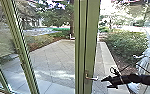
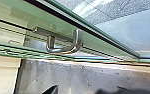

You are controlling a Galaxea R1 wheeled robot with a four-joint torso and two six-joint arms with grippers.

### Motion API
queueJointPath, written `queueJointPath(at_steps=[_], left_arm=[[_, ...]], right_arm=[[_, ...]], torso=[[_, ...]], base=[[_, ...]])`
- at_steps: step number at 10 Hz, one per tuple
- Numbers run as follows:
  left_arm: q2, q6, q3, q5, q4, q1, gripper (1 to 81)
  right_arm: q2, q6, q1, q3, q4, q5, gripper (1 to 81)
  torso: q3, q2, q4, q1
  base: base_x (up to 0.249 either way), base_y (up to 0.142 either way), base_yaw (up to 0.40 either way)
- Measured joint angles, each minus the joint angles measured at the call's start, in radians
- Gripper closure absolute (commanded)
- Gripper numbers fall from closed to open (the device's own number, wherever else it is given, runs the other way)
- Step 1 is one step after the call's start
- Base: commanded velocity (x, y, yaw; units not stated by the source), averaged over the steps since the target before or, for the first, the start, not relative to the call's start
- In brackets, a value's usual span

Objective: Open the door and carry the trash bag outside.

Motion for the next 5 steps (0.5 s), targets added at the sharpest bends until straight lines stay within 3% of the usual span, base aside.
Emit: queueJointPath(at_steps=[5], left_arm=[[0.001, -0.006, -0.001, -0.001, -0.002, 0.0, 81.1]], right_arm=[[0.113, 0.082, 0.021, -0.13, 0.007, 0.016, 1.0]], torso=[[0.0, 0.0, 0.0, 0.0]], base=[[0.0, 0.0, 0.0]])
